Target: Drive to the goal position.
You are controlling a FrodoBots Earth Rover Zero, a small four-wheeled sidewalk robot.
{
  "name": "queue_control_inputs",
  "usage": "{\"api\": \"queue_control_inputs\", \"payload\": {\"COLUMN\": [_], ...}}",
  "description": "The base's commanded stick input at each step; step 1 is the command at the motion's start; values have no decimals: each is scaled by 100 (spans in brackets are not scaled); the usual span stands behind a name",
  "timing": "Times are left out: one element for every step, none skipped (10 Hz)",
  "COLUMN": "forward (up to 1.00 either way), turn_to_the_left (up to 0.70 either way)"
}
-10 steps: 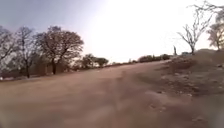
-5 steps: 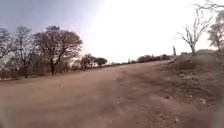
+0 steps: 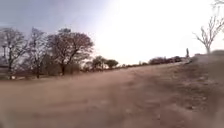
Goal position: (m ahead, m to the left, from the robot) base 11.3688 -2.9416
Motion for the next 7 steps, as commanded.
{"api": "queue_control_inputs", "payload": {"forward": [69, 69, 70, 69, 69, 69, 70], "turn_to_the_left": [0, 0, 0, 0, 0, 0, 0]}}
